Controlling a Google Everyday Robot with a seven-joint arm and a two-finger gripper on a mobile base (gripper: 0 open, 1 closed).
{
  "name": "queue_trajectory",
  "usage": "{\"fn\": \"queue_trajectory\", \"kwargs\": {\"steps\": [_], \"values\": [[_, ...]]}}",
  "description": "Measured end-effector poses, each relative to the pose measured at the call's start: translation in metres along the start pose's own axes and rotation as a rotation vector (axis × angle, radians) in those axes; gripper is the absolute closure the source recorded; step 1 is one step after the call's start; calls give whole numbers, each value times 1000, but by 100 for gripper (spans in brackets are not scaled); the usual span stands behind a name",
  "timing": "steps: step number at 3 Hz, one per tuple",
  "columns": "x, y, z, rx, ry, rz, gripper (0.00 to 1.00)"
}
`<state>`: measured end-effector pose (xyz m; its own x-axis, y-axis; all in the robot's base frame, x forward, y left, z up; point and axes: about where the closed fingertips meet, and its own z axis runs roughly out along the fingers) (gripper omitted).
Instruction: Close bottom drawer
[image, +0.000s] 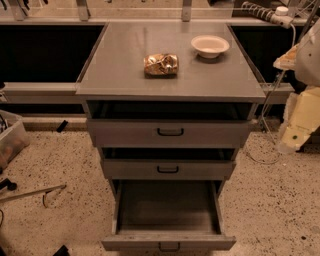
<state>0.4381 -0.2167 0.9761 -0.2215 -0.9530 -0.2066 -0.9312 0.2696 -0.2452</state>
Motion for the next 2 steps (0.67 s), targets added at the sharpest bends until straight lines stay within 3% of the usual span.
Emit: {"fn": "queue_trajectory", "kwargs": {"steps": [2], "values": [[4,8,13,2,-2,-7,0]]}}
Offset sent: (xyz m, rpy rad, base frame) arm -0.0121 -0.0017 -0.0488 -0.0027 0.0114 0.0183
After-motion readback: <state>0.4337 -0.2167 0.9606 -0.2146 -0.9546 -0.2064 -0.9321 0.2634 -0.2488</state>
